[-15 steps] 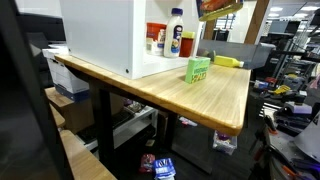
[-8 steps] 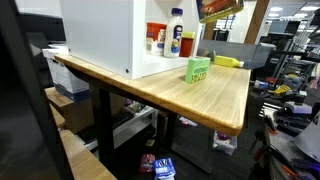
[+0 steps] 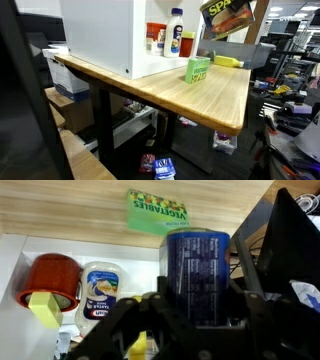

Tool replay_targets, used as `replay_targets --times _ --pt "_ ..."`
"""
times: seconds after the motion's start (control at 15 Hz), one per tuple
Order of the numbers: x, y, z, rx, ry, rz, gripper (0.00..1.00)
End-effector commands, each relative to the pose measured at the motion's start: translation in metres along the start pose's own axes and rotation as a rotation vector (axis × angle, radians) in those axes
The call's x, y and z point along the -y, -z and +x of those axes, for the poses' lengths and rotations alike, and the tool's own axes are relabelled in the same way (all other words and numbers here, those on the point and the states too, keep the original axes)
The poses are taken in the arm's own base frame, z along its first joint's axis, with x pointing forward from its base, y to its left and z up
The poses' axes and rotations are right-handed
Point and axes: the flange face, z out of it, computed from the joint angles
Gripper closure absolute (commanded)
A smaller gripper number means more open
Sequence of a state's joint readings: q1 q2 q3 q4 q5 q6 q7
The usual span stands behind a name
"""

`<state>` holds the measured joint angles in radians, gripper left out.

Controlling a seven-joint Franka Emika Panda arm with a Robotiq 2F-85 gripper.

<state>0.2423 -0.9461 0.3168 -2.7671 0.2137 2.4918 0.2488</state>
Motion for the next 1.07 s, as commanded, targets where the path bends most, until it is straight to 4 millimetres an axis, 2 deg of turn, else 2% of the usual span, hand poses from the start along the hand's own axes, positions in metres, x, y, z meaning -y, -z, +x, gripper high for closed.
replay_targets --times 0.0,1.0 --pt "0.000 0.012 0.000 0.028 0.020 -0.005 0.70" --pt "-0.001 0.021 -0.011 0.268 0.126 0.025 0.70"
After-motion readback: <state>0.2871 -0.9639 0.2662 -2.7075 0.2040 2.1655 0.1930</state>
